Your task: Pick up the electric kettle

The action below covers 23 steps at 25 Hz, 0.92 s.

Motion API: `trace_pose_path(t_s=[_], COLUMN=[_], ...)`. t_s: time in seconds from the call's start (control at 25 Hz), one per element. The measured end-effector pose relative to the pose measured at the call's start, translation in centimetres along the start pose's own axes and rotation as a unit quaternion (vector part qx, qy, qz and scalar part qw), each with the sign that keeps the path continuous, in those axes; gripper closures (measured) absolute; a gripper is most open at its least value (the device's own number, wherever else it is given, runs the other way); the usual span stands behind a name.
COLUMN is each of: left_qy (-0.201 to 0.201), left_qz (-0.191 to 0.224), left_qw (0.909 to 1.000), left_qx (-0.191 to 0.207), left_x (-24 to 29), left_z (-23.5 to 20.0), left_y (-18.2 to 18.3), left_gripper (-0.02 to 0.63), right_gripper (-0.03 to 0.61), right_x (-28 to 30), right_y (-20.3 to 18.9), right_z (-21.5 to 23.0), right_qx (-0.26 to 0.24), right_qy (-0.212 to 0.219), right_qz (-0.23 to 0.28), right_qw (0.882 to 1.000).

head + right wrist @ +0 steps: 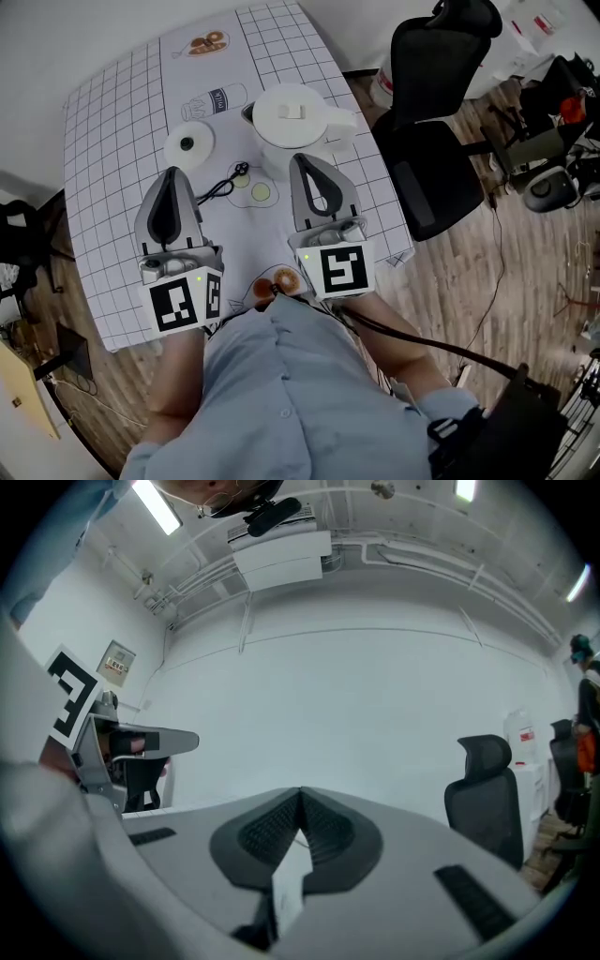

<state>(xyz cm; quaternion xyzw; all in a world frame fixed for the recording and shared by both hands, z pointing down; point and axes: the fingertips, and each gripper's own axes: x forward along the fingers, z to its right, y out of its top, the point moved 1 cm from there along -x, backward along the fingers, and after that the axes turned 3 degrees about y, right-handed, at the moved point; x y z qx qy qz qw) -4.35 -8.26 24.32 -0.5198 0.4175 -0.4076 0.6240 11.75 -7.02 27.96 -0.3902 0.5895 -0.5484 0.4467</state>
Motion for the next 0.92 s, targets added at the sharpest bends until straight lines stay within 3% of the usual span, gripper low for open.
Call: trace_pose_path(t_s=[0.92], left_qy=[-0.004], left_qz=[0.005], left_qw=[1.0000], left_qx=[0.005], left_x=[-0.23], left_z=[-0.11], left_y=[0.12], left_gripper=[0.614], right_gripper=[0.578], right_x=[-0.06], right_y=[0.44], right_z=[-0.95], right_qx=[-0.002], right_qy=[0.008], right_qz=[0.006], right_qw=[1.000])
